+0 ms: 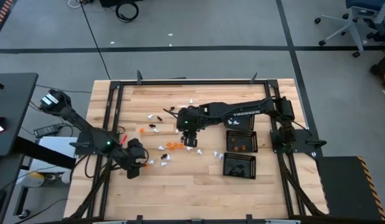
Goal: Sort Halloween decoration
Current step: Put the orange pumpkin toy into the center black bin
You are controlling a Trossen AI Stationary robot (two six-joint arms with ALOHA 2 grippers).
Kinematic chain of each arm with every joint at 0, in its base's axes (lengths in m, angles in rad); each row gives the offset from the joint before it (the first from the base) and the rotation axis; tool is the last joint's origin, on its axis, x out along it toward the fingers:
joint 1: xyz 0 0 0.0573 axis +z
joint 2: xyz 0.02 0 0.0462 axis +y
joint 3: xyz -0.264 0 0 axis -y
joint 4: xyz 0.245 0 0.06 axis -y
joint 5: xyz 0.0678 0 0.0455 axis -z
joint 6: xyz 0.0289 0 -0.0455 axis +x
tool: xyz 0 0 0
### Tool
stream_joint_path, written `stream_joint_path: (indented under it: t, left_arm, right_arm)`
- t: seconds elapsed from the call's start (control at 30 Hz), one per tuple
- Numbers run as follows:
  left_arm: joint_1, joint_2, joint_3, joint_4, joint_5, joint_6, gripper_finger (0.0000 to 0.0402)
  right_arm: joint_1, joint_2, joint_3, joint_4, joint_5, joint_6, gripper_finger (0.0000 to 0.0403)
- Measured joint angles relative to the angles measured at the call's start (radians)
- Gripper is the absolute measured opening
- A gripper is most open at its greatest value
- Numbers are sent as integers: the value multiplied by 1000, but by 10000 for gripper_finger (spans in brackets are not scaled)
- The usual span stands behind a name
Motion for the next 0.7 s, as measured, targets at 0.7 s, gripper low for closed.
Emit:
stream_joint_path:
  t: [0.7]
  left_arm:
    - [-49,151,5,118,-63,40,188]
  right_arm:
    - [9,-1,0,6,14,63,167]
